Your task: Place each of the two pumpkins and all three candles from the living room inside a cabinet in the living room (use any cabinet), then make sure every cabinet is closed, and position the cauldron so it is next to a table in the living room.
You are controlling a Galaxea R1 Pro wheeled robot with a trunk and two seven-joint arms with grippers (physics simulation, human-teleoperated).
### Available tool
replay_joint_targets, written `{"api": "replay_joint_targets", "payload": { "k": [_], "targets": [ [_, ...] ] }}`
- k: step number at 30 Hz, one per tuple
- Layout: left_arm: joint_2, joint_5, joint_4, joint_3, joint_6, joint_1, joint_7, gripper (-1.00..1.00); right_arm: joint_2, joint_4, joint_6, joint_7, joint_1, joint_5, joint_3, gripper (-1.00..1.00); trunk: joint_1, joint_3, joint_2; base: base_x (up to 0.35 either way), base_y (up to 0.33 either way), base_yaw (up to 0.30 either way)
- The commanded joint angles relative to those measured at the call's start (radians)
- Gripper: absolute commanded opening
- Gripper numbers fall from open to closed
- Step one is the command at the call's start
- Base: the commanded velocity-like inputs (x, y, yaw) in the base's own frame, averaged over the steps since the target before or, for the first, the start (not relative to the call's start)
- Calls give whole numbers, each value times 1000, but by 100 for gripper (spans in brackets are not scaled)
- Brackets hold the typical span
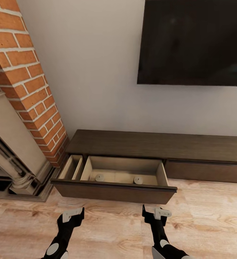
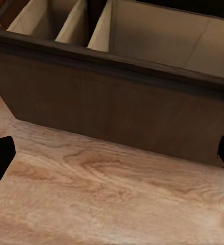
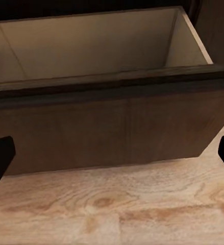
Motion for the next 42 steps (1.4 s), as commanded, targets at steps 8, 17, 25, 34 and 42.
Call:
{"api": "replay_joint_targets", "payload": {
  "k": [8, 17, 25, 34, 42],
  "targets": [
    [-8, -29, 0, -7, -62, 0, 9, 100, -1, 2, -63, -11, -1, -8, 6, 100, 31, -26, -57, 0, 0, 0],
    [-9, -31, -2, -11, -65, 0, 9, 100, -1, 24, -115, -12, -1, -9, 5, 100, 65, -54, -120, 0, 0, 0],
    [-7, -33, -54, -14, -66, 0, 9, 100, 0, 30, -118, -12, -1, -9, 5, 100, 96, -79, -176, 0, 0, 0],
    [-2, -33, -119, -13, -65, 3, 15, 100, 0, 31, -119, -10, -1, -9, 5, 100, 130, -107, -239, 0, 0, 0],
    [-4, -34, -121, -18, -66, 4, 15, 100, 0, 30, -122, -10, -1, -9, 5, 100, 161, -132, -295, 0, 0, 0]
  ]
}}
